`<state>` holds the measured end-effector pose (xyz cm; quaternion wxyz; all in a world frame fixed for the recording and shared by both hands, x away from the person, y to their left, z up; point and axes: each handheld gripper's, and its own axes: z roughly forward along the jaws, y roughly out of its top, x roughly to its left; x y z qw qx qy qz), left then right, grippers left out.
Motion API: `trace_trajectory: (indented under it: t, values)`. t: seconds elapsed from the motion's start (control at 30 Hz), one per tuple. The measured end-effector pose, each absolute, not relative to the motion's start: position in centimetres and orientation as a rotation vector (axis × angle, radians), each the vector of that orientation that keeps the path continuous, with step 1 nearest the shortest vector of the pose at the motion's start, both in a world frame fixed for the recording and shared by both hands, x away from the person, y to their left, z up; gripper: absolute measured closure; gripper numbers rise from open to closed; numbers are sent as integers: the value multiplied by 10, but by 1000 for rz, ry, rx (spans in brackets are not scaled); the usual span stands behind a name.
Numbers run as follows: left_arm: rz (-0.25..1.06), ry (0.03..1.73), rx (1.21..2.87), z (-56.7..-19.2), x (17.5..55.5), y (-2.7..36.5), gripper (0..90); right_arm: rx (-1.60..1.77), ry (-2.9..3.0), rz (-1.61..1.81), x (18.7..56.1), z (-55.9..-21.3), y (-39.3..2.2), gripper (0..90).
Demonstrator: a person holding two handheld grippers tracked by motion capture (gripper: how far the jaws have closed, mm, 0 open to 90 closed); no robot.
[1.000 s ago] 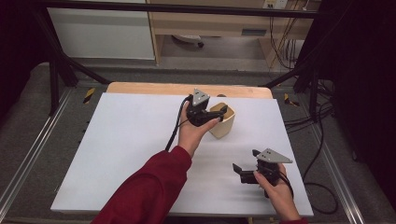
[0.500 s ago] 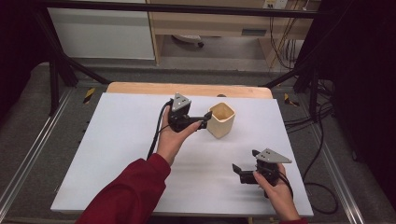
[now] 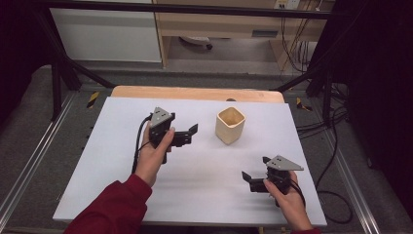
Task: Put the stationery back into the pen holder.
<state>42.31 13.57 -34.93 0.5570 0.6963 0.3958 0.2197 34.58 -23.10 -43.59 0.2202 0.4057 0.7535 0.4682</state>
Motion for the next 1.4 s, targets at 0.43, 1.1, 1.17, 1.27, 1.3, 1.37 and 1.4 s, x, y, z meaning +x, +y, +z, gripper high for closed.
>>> trace_trajectory:
  t: [0.43, 1.1, 1.17, 1.27, 1.3, 1.37, 1.4]
  values:
    - [541, 1038, 1610, -382, 389, 213, 52, 1124, 2092, 1288, 346, -437, -230, 24]
    - [601, 1050, 1620, -405, 344, 251, 55, 1118, 2092, 1284, 345, -437, -230, 25]
    - [593, 1053, 1616, -407, 340, 250, 55, 1117, 2089, 1283, 345, -437, -230, 25]
    - [580, 1055, 1620, -414, 334, 249, 56, 1118, 2087, 1280, 346, -437, -231, 28]
    - [579, 1055, 1624, -417, 332, 249, 58, 1122, 2085, 1279, 346, -437, -231, 29]
    - [559, 1065, 1623, -426, 329, 251, 63, 1127, 2085, 1272, 345, -437, -232, 30]
    - [545, 1074, 1619, -429, 327, 252, 66, 1133, 2084, 1267, 346, -437, -232, 31]
